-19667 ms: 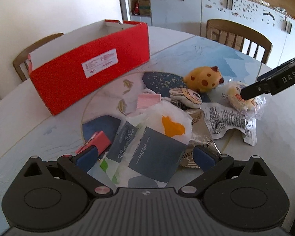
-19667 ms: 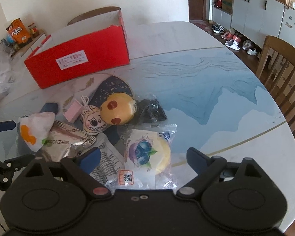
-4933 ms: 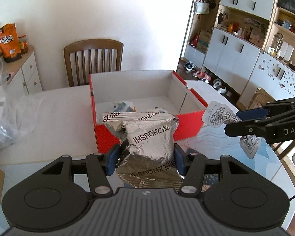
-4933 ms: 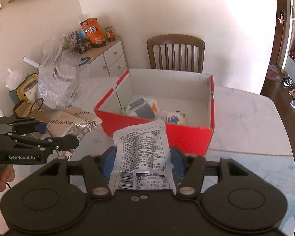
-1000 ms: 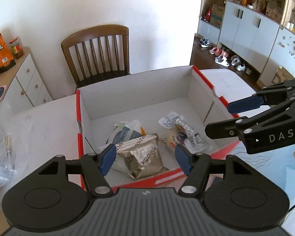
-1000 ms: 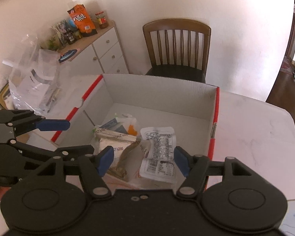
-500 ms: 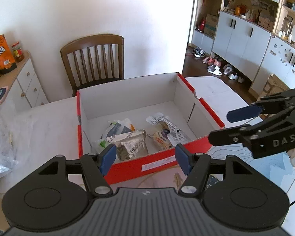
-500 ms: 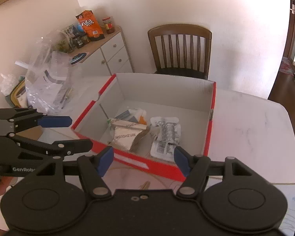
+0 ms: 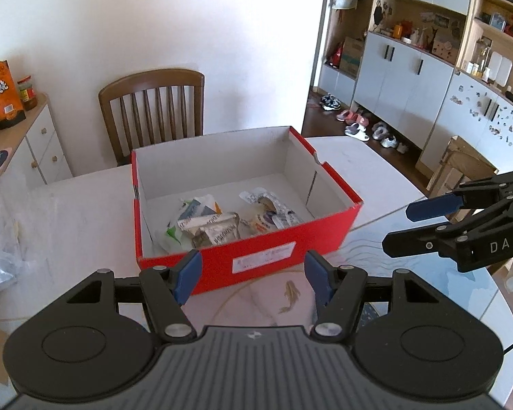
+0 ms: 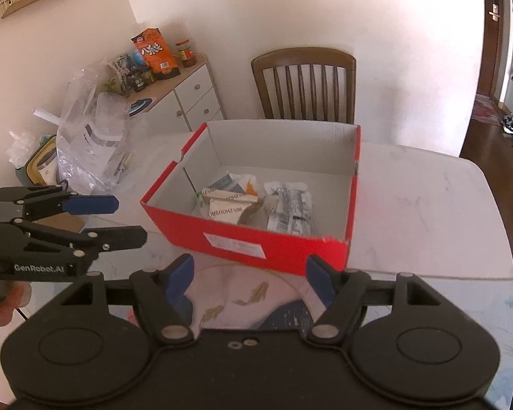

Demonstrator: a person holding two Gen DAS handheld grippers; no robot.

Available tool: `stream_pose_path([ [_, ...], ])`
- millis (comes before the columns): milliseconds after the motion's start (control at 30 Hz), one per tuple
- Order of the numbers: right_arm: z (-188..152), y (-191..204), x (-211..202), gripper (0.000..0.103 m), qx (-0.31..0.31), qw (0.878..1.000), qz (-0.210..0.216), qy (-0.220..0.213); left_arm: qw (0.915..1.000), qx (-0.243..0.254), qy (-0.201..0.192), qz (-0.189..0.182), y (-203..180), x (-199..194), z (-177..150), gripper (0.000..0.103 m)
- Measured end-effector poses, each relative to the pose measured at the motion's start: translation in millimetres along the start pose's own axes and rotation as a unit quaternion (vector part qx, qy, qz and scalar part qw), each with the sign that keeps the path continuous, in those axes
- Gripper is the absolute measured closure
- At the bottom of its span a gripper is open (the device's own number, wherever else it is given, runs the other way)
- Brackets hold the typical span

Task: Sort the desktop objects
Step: 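Withdraw both grippers from the red box back toward the table items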

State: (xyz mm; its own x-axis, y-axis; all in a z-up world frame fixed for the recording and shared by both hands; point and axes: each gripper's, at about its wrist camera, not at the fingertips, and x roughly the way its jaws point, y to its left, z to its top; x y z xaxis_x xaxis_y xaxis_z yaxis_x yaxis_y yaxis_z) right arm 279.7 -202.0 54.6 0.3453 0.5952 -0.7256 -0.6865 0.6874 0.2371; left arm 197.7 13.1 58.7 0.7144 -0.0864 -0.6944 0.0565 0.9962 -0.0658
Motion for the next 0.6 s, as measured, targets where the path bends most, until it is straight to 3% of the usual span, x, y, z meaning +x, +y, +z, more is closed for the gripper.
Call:
stream_pose_path([
  [67, -8.3, 0.5, -3.2, 0.03, 0.002, 1.0, -0.006, -0.002, 1.0, -0.001, 0.0, -0.004, -0.1, -2.6, -7.8, 0.031],
  [167, -23.1, 2.7, -6.8, 0.03, 0.004, 1.0, -0.013, -0.002, 1.0, -0.001, 0.001, -0.007, 0.4, -5.2, -19.5, 0.03],
  [267, -38.0, 4.1, -8.5, 0.022, 0.006, 1.0, -0.021, -0.003, 0.9999, -0.003, 0.005, -0.009, 1.2, -6.5, -32.0, 0.026],
  [600, -83.9, 4.3, -8.0, 0.021, 0.028, 0.998, -0.049, 0.006, 0.9997, -0.012, 0.012, -0.016, 4.6, -7.4, -70.0, 0.017],
])
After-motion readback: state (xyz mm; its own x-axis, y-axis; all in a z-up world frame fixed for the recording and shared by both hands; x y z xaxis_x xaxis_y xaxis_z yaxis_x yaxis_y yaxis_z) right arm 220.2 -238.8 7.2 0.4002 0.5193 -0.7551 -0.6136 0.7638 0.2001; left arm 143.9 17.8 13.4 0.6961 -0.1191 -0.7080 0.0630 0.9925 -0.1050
